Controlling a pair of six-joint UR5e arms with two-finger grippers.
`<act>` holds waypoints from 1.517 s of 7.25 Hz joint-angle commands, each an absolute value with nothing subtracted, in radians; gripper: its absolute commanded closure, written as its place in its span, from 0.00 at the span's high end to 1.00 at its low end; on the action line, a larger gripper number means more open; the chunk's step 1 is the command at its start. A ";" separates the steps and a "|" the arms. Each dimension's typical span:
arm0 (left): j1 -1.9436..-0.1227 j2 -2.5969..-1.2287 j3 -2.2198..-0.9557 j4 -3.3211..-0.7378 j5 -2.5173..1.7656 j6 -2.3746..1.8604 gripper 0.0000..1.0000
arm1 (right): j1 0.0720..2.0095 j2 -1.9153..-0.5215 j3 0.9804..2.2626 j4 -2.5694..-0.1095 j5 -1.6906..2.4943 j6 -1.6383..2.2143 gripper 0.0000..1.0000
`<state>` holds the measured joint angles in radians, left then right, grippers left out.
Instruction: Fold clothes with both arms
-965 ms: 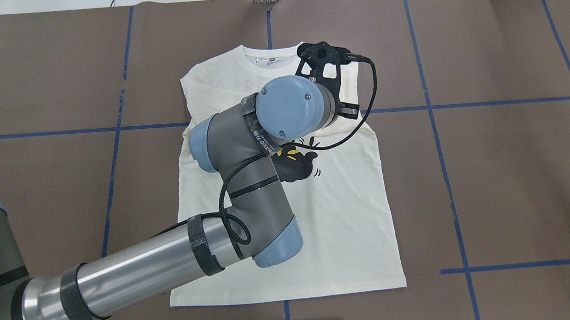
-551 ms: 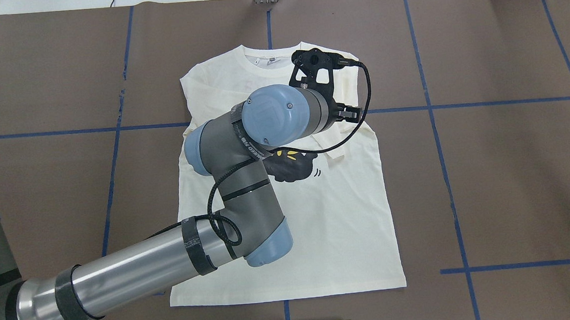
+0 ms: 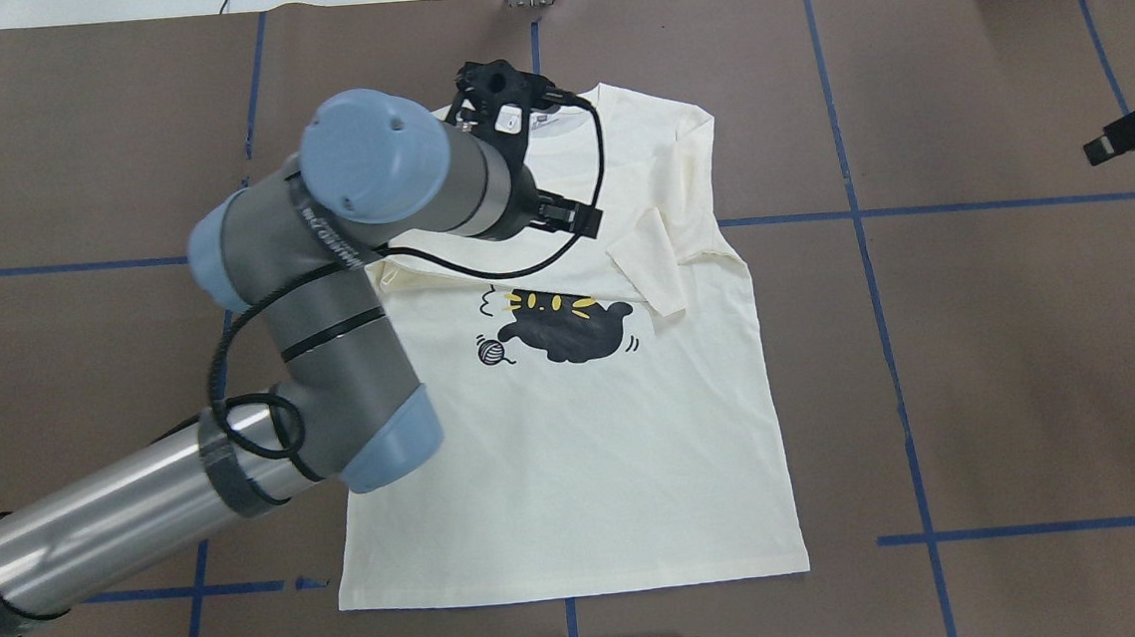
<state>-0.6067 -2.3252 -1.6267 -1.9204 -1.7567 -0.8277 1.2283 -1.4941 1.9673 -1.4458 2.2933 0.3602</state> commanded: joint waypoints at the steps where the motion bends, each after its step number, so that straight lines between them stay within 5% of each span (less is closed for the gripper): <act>1: -0.702 -2.154 -1.793 -1.838 -1.871 -0.637 1.00 | 0.982 -1.326 1.970 -1.445 2.100 0.675 1.00; 6: -1.005 -1.850 -1.875 -1.865 -2.100 -0.201 1.00 | 0.637 -0.904 1.690 -1.558 1.702 1.064 0.96; 9: -1.066 -1.787 -1.865 -1.891 -2.158 -0.112 1.00 | 0.565 -0.741 1.424 -1.562 1.577 1.097 0.80; 11: -1.066 -1.786 -1.865 -1.894 -2.158 -0.114 1.00 | 0.540 -0.714 1.360 -1.562 1.542 1.097 0.70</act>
